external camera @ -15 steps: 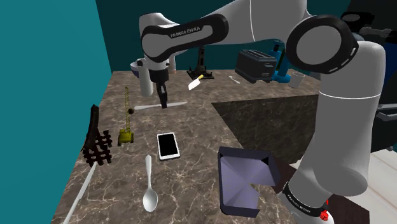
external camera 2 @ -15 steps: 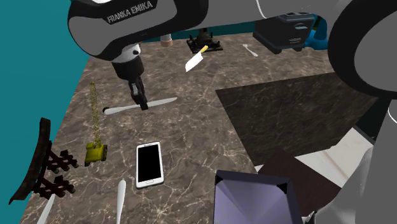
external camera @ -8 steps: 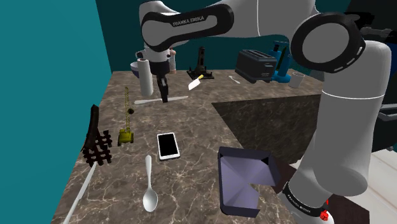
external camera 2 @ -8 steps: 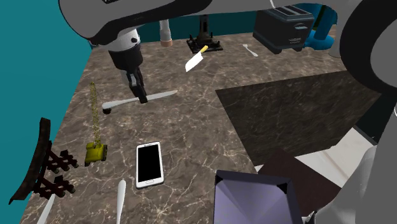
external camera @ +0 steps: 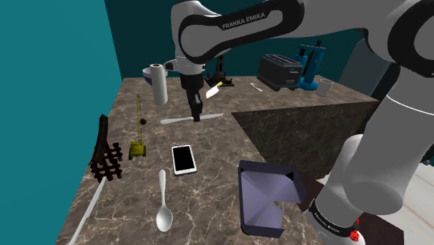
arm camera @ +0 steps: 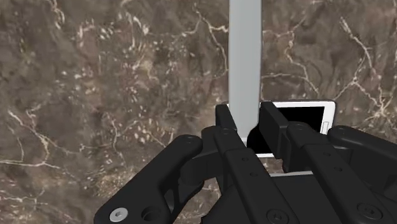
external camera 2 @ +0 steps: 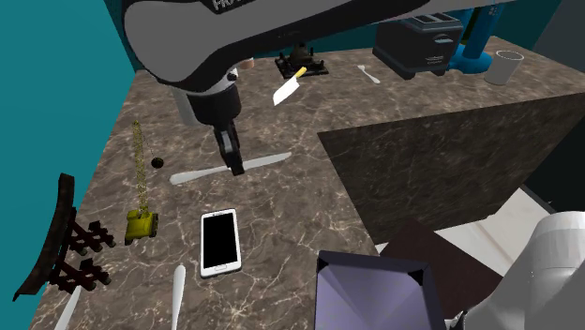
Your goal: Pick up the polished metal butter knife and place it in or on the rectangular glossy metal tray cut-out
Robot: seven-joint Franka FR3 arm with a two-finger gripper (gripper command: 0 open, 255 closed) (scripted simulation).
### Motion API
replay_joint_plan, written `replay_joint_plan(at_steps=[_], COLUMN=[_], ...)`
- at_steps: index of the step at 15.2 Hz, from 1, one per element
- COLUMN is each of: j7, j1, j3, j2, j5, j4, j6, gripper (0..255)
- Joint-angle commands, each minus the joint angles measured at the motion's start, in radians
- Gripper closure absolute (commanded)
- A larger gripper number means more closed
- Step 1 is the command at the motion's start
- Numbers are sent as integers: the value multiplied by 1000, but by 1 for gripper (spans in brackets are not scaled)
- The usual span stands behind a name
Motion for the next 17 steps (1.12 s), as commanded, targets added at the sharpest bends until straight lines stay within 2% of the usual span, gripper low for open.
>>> replay_joint_plan(at_steps=[1,9,17], j7=[8,42,96], j1=[6,45,115], j3=[6,32,68], j2=[-80,-386,-708], j5=[11,67,139], j4=[-93,-392,-622], j6=[13,7,-83], gripper=[255,255,255])
